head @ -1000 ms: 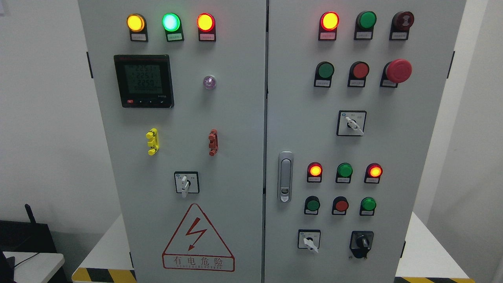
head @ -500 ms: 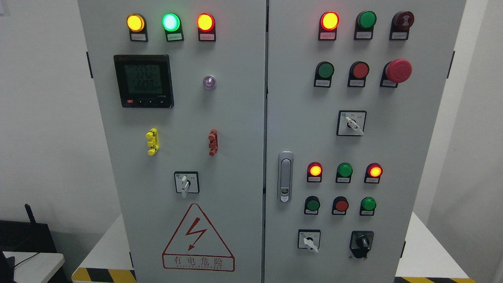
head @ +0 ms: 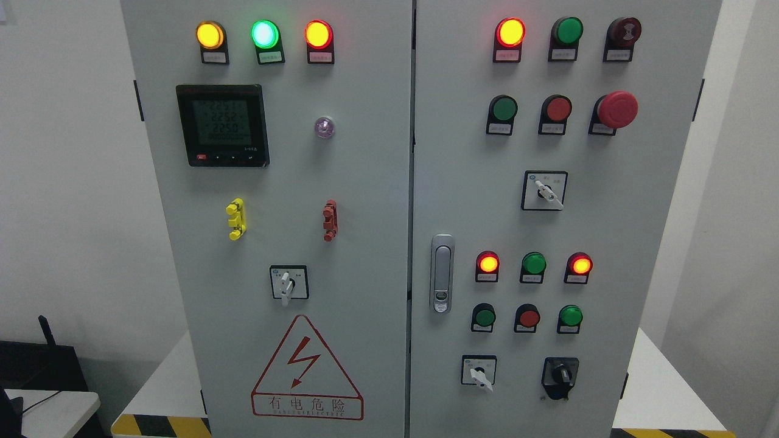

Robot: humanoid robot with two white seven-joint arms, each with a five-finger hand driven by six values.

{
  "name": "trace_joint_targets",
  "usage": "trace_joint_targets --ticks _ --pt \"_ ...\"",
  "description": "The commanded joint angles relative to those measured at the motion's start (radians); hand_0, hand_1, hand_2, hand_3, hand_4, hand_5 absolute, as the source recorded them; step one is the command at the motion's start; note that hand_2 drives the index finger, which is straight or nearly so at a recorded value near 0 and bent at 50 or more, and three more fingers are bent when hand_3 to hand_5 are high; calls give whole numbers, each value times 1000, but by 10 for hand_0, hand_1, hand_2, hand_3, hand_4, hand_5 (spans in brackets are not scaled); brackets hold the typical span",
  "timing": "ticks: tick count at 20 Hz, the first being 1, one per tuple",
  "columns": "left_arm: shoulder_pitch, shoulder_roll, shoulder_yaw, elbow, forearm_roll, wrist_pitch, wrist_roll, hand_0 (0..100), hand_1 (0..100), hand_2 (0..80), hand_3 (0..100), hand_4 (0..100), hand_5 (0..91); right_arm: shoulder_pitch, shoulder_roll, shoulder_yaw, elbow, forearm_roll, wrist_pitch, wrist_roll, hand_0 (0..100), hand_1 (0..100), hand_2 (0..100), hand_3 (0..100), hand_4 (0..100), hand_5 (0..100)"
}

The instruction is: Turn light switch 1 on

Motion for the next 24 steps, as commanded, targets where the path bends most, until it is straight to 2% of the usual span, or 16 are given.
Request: trace_joint_targets --ticks 1,5,9,11,14,16,20,24 --pt "-36 -31 -155 -67 -57 42 53 130 401 356 590 692 551 0 0 20 1 -26 0 0 120 389 0 0 0 0" --pt "-76 -71 -199 -70 -121 117 120 125 418 356 591 693 555 0 0 20 0 -26 0 0 120 389 0 0 0 0" --pt "-117 -105 -244 -68 -126 170 159 122 431 359 598 697 560 0 0 20 0 -26 0 0 120 389 0 0 0 0" --pt "-140 -119 -271 -68 -141 197 201 118 451 364 600 705 563 0 0 20 0 -26 0 0 120 389 0 0 0 0" --pt "-171 -142 -293 -70 -210 263 260 113 491 381 613 711 579 0 0 20 1 -26 0 0 120 389 0 0 0 0" --pt "-191 -159 -317 -71 -217 318 298 102 522 391 625 715 589 0 0 20 0 -26 0 0 120 389 0 0 0 0" --pt "-224 -182 -356 -71 -220 377 321 34 563 434 662 744 617 0 0 20 1 -26 0 0 120 389 0 0 0 0" --pt "-276 -197 -377 -70 -221 443 337 11 570 476 709 769 644 0 0 20 0 -26 0 0 120 389 0 0 0 0"
